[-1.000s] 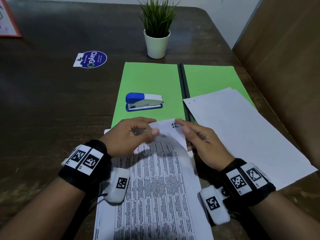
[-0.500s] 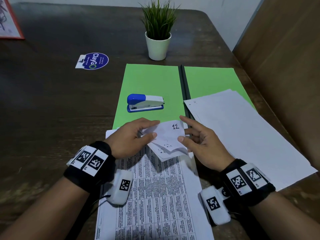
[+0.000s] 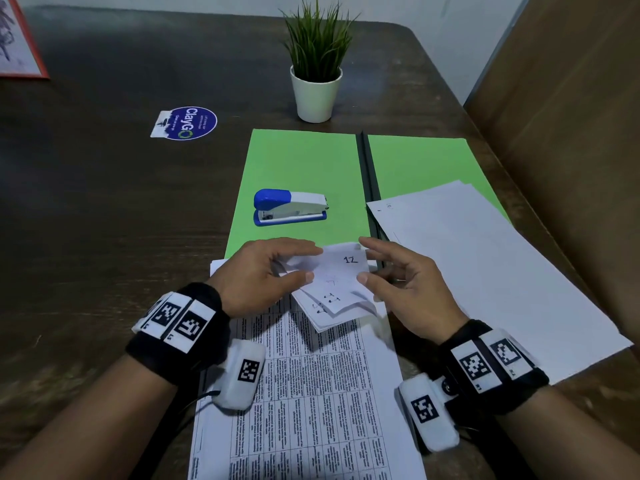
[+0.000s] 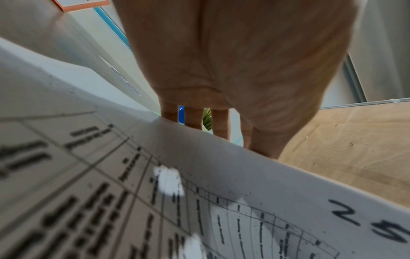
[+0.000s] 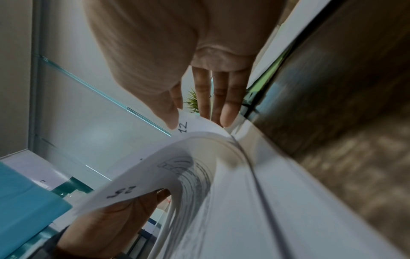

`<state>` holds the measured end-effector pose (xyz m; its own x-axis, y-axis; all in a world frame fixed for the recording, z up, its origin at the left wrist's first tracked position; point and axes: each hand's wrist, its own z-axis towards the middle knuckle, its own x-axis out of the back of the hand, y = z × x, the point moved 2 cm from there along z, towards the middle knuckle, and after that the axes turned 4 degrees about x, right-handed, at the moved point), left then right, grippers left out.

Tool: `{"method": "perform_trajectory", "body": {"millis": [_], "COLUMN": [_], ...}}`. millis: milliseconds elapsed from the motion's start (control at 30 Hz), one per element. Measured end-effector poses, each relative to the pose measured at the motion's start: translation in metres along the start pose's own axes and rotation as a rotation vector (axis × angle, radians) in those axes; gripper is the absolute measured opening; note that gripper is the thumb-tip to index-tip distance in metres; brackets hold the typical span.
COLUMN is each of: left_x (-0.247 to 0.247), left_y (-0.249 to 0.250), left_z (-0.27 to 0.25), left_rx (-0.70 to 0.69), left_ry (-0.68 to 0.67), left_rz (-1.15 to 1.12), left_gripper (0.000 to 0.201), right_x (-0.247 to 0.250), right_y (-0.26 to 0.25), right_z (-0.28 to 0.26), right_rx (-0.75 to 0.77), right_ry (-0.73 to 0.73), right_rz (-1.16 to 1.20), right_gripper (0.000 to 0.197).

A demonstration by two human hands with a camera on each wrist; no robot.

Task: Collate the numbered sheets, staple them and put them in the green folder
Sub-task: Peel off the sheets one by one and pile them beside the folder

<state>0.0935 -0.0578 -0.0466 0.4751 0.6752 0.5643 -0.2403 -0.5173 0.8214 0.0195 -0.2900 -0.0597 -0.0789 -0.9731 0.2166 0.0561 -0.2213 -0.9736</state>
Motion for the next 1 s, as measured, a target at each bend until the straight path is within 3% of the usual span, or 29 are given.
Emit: {"method": "perform_trajectory", "body": {"millis": [433, 667, 833, 1000], "left_x": [0.0, -0.0006, 0.0001, -0.0015], "left_y": [-0.0018, -0.0034, -0.0044, -0.0013], "left_z": [0.001, 0.0009, 0.0028, 0.002], "left_rx": [0.008, 0.035, 0.023, 0.034], "left_ry": [-0.034, -0.027, -0.022, 0.003], "left_rz": [-0.008, -0.124, -0.132, -0.133], "left_gripper": [0.04, 0.016, 0.003, 0.022], "right_x": [-0.0013, -0.0016, -0.0021, -0.0022], "right_y": [-0.0009, -0.0045, -0.0046, -0.0012], "right_z": [-0.0004, -0.0023, -0.0012, -0.0007], "right_rx": [0.013, 0.02, 0.01, 0.028], "right_ry": [-0.016, -0.014, 0.017, 0.011], "right_rz": [-0.01, -0.002, 0.029, 0.016], "right_gripper": [0.057, 0.036, 0.036, 0.036]}}
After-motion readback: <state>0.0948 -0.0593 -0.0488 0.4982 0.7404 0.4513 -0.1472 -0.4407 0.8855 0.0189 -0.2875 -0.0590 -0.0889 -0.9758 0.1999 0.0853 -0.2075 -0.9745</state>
